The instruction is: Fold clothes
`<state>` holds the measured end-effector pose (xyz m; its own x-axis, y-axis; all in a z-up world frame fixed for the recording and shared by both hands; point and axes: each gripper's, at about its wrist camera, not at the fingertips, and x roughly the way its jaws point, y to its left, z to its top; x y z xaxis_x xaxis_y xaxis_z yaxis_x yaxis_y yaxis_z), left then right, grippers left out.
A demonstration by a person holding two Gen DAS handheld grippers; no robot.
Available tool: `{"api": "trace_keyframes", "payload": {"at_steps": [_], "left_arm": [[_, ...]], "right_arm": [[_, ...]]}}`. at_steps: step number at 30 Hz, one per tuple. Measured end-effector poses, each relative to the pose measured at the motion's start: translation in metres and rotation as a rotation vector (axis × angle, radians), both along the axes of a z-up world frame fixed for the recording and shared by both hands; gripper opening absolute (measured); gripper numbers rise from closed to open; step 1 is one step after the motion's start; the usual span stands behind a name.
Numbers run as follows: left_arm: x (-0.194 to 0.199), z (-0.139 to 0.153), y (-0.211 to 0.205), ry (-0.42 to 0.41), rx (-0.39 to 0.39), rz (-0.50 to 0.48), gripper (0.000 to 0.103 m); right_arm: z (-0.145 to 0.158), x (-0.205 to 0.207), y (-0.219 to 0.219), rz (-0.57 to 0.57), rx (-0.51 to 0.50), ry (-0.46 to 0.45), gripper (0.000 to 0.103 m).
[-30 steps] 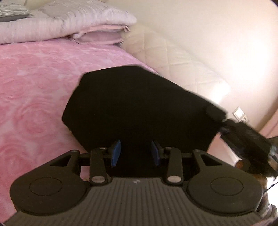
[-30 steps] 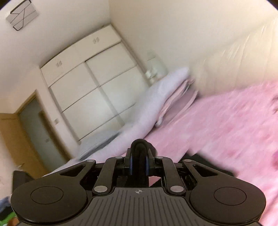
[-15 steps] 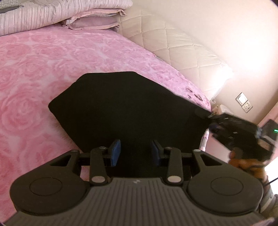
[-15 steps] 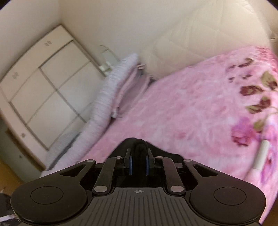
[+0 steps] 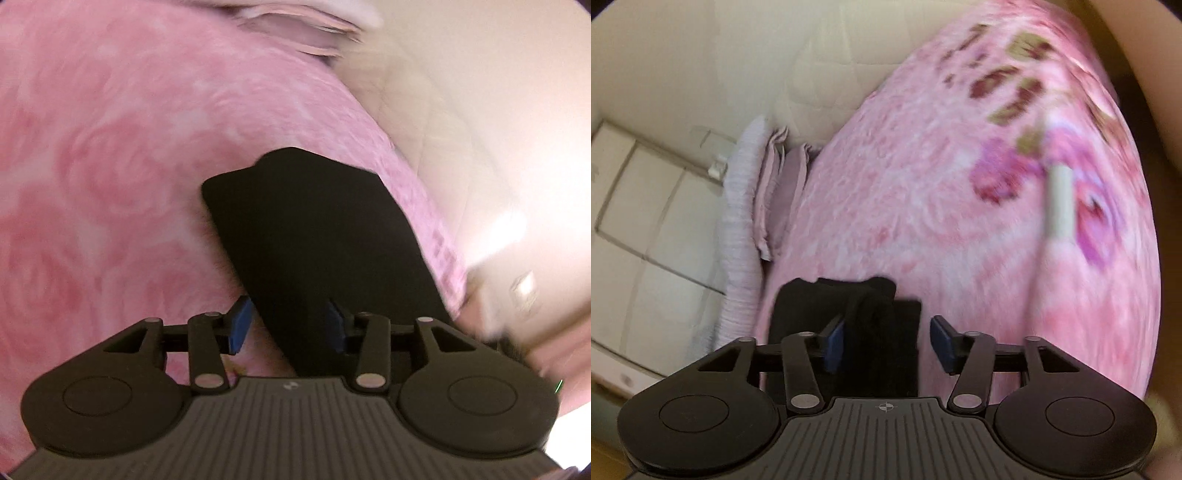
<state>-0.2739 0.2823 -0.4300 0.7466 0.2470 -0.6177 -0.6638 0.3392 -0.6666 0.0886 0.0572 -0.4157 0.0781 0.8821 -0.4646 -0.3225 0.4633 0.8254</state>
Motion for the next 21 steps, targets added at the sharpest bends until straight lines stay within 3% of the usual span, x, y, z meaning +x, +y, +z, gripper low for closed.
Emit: {"api": "trace_keyframes", "payload": {"at_steps": [4, 7, 8, 9, 12, 17, 21], "left_arm": [[-0.005, -0.024, 0.019, -0.075, -0.142, 0.083, 0.04], [-0.001, -0.033, 0.024, -0.126, -0.176, 0.096, 0.037], [0.002, -0.033, 0.022, -0.139, -0.171, 0.079, 0.033], [0.006, -0.031, 0.02, -0.125, -0.147, 0.064, 0.032], [0.016, -0.018, 0.007, -0.068, -0.044, -0.013, 0.026], [0.053, -0.018, -0.028, -0.099, -0.11, -0.199, 0.025], [0.074, -0.025, -0.043, -0.057, -0.096, -0.236, 0.027]], "right_arm": [[-0.013, -0.027, -0.013, 0.07, 0.017, 0.12, 0.07], [-0.018, -0.039, -0.005, 0.086, 0.0, 0.06, 0.07], [-0.017, -0.038, -0.001, 0.094, 0.001, 0.043, 0.057], [-0.017, -0.034, 0.004, 0.107, -0.018, 0.038, 0.014], [-0.015, -0.019, 0.013, 0.134, -0.037, 0.047, 0.013], [0.004, 0.023, 0.005, 0.11, -0.058, -0.095, 0.012], [-0.003, 0.058, 0.01, 0.143, -0.093, -0.084, 0.014]]}}
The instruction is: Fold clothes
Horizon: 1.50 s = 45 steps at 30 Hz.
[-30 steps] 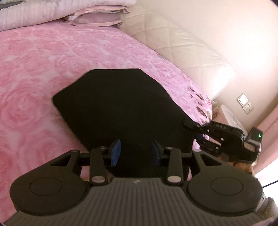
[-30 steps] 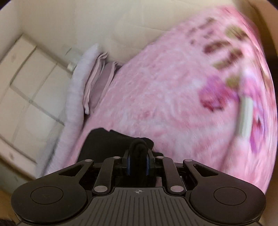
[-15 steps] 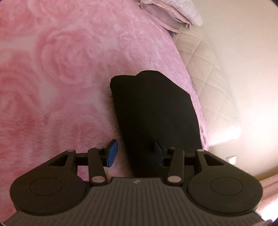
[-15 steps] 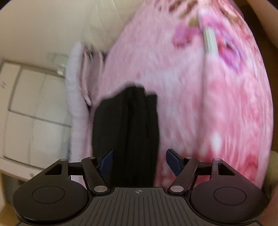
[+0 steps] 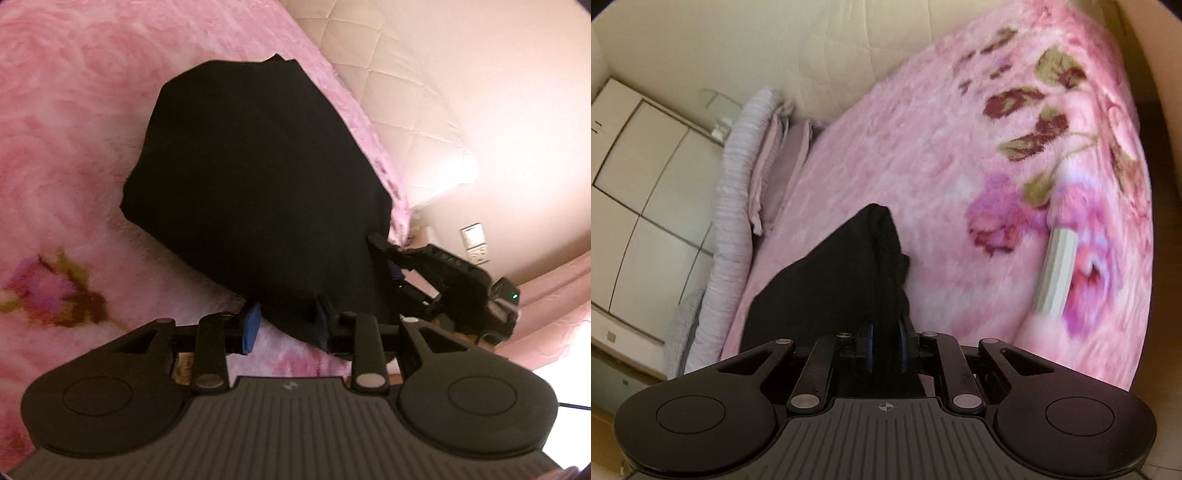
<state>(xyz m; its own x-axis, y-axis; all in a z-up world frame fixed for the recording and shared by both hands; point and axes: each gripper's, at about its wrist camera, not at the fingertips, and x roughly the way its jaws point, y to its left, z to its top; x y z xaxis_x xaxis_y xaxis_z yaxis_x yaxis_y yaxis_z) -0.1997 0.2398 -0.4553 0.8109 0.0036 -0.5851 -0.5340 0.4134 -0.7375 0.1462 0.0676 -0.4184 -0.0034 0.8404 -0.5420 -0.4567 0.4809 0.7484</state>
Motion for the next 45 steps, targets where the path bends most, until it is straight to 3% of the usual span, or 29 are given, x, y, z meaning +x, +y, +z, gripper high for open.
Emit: {"api": "trace_keyframes", "payload": {"at_steps": [2, 4, 6, 9, 14, 19, 24, 25, 26, 29, 32, 34, 36, 39, 43, 45], "left_arm": [[-0.005, 0.004, 0.004, 0.015, -0.016, -0.015, 0.028], [-0.014, 0.015, 0.01, 0.062, 0.019, -0.039, 0.028], [-0.024, 0.035, 0.018, 0.096, 0.109, -0.057, 0.029], [-0.031, 0.064, 0.042, 0.08, 0.22, -0.028, 0.036], [-0.003, 0.079, 0.083, 0.102, 0.349, -0.008, 0.038], [0.045, 0.067, 0.125, 0.098, 0.336, -0.07, 0.04], [0.082, 0.042, 0.154, 0.02, 0.237, -0.133, 0.038], [0.084, 0.04, 0.155, -0.005, 0.233, -0.139, 0.029], [0.085, 0.04, 0.156, -0.021, 0.246, -0.139, 0.009], [0.078, 0.043, 0.152, -0.077, 0.289, -0.122, 0.007], [0.066, 0.045, 0.15, -0.123, 0.311, -0.084, 0.005], [0.069, 0.037, 0.153, -0.101, 0.303, -0.062, 0.005], [0.084, 0.024, 0.154, -0.006, 0.297, -0.074, 0.007], [0.095, 0.013, 0.154, 0.06, 0.302, -0.056, 0.023], [0.077, 0.03, 0.154, 0.06, 0.362, -0.001, 0.024], [0.059, 0.042, 0.145, 0.059, 0.4, 0.027, 0.022]], "right_arm": [[-0.001, 0.001, 0.001, 0.025, -0.009, -0.007, 0.017], [0.002, -0.001, -0.001, 0.045, -0.013, -0.032, 0.027], [0.008, -0.001, -0.004, 0.026, 0.003, -0.046, 0.035], [0.02, 0.005, -0.006, -0.008, 0.033, -0.055, 0.044], [0.018, 0.019, 0.01, -0.007, 0.026, -0.018, 0.048], [0.012, 0.031, 0.02, -0.018, 0.042, 0.001, 0.049], [0.01, 0.035, 0.032, -0.007, 0.064, -0.012, 0.048], [0.011, 0.035, 0.036, 0.002, 0.051, -0.036, 0.045], [0.011, 0.034, 0.04, 0.008, 0.033, -0.07, 0.02], [0.015, 0.031, 0.048, 0.02, 0.022, -0.146, 0.012], [0.022, 0.026, 0.054, 0.03, 0.062, -0.211, 0.012], [0.024, 0.024, 0.061, 0.031, 0.056, -0.244, 0.011], [0.021, 0.021, 0.07, 0.025, 0.002, -0.265, 0.011], [0.004, 0.02, 0.076, -0.021, -0.085, -0.225, 0.013], [0.011, 0.016, 0.064, -0.04, -0.097, -0.21, 0.018], [0.025, 0.006, 0.052, -0.039, -0.093, -0.263, 0.02]]}}
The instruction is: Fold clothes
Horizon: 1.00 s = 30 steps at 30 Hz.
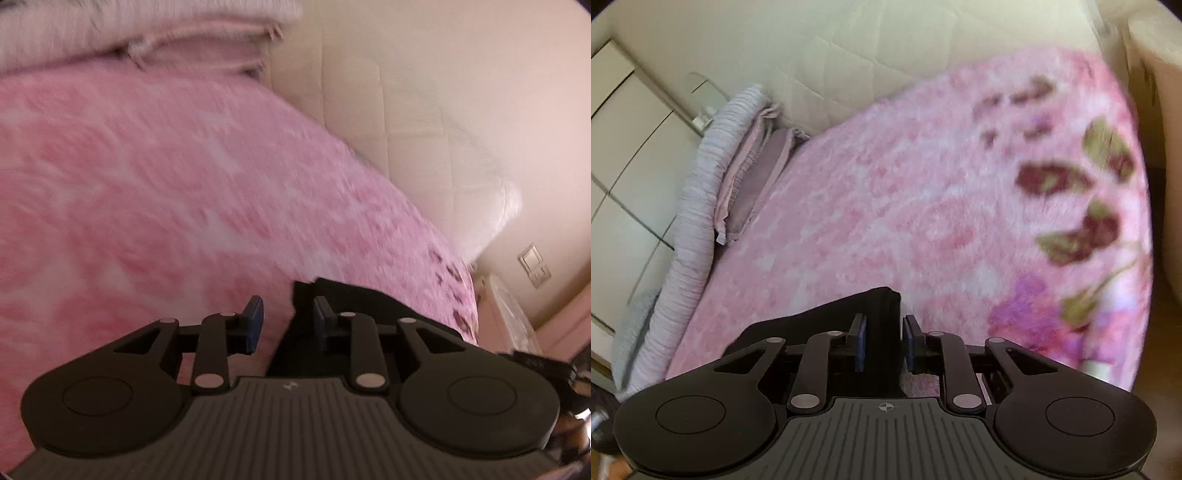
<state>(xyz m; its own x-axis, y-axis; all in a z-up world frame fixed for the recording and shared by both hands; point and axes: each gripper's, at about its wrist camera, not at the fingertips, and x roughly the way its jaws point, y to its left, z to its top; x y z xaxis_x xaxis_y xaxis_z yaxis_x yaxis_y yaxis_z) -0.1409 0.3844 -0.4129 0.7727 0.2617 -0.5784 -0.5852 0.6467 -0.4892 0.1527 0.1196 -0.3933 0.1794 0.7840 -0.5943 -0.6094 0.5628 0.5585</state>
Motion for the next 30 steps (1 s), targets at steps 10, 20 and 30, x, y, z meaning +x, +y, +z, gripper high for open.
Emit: {"api": "trace_keyframes", "payload": {"at_steps": [10, 20, 30], "left_arm": [[-0.063, 0.009, -0.098, 0.053, 0.079, -0.173, 0.023], [-0.062, 0.005, -0.113, 0.182, 0.145, -0.084, 0.01], [-0.052, -0.01, -0.142, 0.289, 0.127, -0.039, 0.017]], "right_arm": [[0.012, -0.152, -0.049, 0.282, -0.12, -0.53, 0.022], [-0.018, -0.174, -0.056, 0.203, -0.321, -0.572, 0.021], [-0.027, -0.195, -0.07, 0.163, -0.234, -0.457, 0.021]]}}
